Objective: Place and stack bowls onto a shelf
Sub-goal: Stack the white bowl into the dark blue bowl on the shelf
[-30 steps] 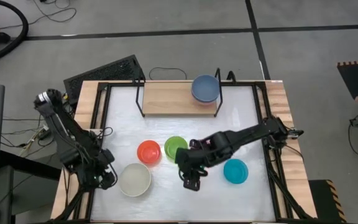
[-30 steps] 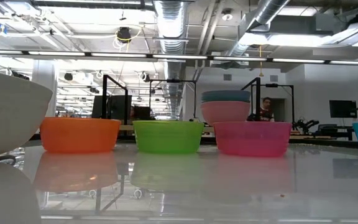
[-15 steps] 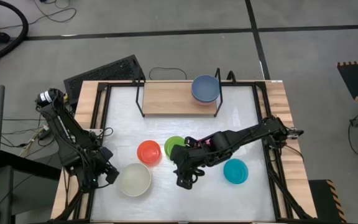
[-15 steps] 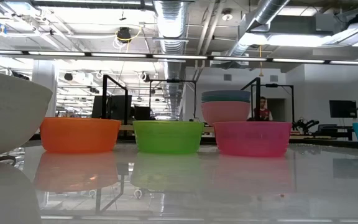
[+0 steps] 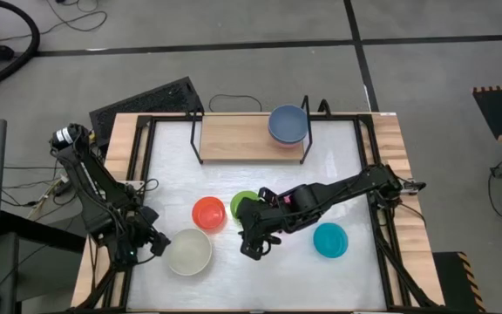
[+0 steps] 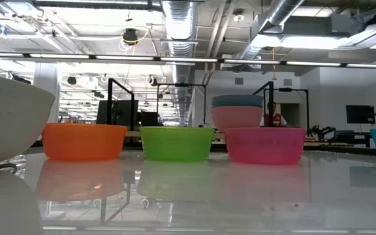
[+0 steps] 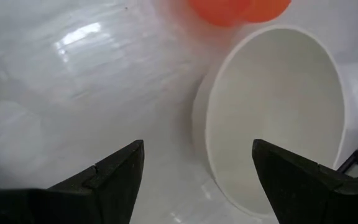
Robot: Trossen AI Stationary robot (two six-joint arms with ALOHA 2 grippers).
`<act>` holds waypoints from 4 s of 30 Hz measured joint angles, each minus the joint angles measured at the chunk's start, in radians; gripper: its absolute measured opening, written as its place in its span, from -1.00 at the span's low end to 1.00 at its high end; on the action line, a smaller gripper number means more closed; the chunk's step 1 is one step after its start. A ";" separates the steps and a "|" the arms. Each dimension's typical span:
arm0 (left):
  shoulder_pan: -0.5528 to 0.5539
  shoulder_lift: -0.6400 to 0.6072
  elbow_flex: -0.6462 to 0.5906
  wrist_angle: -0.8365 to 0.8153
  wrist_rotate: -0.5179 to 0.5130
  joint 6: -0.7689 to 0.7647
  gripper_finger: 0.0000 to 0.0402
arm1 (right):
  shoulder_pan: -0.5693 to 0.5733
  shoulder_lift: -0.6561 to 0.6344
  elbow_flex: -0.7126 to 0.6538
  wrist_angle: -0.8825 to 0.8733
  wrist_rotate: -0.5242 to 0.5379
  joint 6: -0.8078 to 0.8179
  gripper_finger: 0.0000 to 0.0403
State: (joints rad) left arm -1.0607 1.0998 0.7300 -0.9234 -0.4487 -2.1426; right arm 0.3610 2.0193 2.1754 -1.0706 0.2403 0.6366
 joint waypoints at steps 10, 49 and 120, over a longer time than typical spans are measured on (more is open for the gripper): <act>0.038 0.110 0.000 0.035 0.036 0.043 0.41 | 0.020 -0.001 -0.063 0.029 -0.001 0.047 0.19; 0.160 0.286 0.066 0.155 -0.060 0.104 -1.00 | -0.026 -0.002 -0.069 0.040 0.313 0.273 0.19; 0.616 0.204 0.697 -0.214 -0.561 1.356 0.20 | -0.175 0.000 0.041 -0.014 0.552 0.112 -0.85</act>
State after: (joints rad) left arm -0.4442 1.3035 1.4265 -1.1370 -1.0098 -0.7870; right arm 0.1864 2.0190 2.2162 -1.0850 0.7921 0.7491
